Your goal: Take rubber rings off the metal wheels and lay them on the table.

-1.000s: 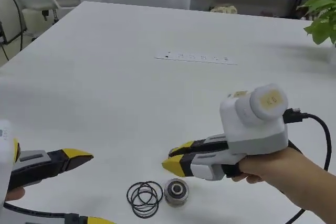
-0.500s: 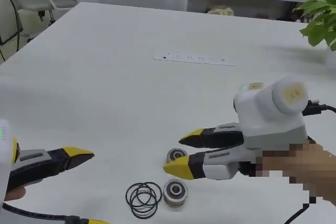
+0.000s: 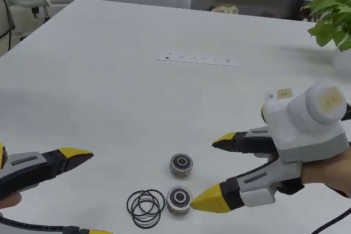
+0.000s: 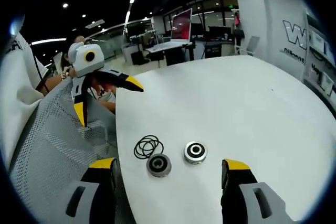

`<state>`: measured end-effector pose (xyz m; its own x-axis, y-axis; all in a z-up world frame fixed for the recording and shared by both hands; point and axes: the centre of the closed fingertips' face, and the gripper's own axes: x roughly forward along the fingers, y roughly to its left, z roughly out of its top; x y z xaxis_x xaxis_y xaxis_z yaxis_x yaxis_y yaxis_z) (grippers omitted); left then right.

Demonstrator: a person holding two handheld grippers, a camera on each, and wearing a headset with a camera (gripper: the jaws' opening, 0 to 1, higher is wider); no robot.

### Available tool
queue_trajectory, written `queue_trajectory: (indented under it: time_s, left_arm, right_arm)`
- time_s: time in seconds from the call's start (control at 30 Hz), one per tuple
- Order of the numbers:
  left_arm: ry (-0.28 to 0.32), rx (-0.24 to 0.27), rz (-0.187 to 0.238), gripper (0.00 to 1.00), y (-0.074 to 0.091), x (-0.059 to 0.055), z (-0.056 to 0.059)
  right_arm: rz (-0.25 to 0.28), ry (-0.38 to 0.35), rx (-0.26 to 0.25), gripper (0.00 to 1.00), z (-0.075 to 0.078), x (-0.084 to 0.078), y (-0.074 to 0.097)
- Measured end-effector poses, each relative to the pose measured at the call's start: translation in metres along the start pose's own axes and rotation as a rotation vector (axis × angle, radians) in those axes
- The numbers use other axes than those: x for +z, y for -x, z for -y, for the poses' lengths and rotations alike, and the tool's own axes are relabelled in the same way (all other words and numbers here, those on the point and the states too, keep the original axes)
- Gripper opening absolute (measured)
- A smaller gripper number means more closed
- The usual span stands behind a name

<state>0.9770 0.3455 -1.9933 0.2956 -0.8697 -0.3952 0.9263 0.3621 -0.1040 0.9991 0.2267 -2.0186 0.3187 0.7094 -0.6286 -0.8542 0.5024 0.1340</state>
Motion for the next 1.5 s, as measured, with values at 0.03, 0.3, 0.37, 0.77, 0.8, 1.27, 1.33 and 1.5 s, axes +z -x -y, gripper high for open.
queue_trajectory:
  time_s: [0.03, 0.3, 0.37, 0.77, 0.8, 1.27, 1.33, 1.5]
  left_arm:
    - [0.0, 0.0, -0.002, 0.86, 0.0, 0.0, 0.0]
    - [-0.024, 0.005, -0.013, 0.85, 0.0, -0.001, -0.001]
    - [-0.024, 0.001, -0.014, 0.85, -0.001, -0.001, 0.0]
    - [-0.015, -0.012, -0.014, 0.85, -0.002, -0.002, 0.002]
    - [-0.016, -0.013, -0.016, 0.85, -0.002, -0.002, 0.002]
    - [-0.008, -0.023, -0.041, 0.84, -0.002, -0.007, 0.004]
    - [-0.008, -0.023, -0.042, 0.84, -0.002, -0.007, 0.004]
    - [-0.006, -0.021, -0.047, 0.84, -0.002, -0.008, 0.004]
  right_arm:
    - [-0.003, -0.001, -0.003, 0.83, 0.0, -0.002, 0.003]
    - [0.02, -0.043, -0.028, 0.88, -0.001, -0.011, 0.024]
    - [0.037, -0.051, -0.033, 0.88, -0.002, -0.011, 0.028]
    - [0.205, -0.155, -0.076, 0.88, -0.004, -0.016, 0.054]
    - [0.211, -0.163, -0.078, 0.88, -0.004, -0.018, 0.055]
    - [0.235, -0.237, -0.11, 0.91, -0.008, -0.04, 0.052]
    - [0.222, -0.242, -0.113, 0.9, -0.009, -0.045, 0.05]
    - [0.19, -0.246, -0.117, 0.89, -0.011, -0.054, 0.045]
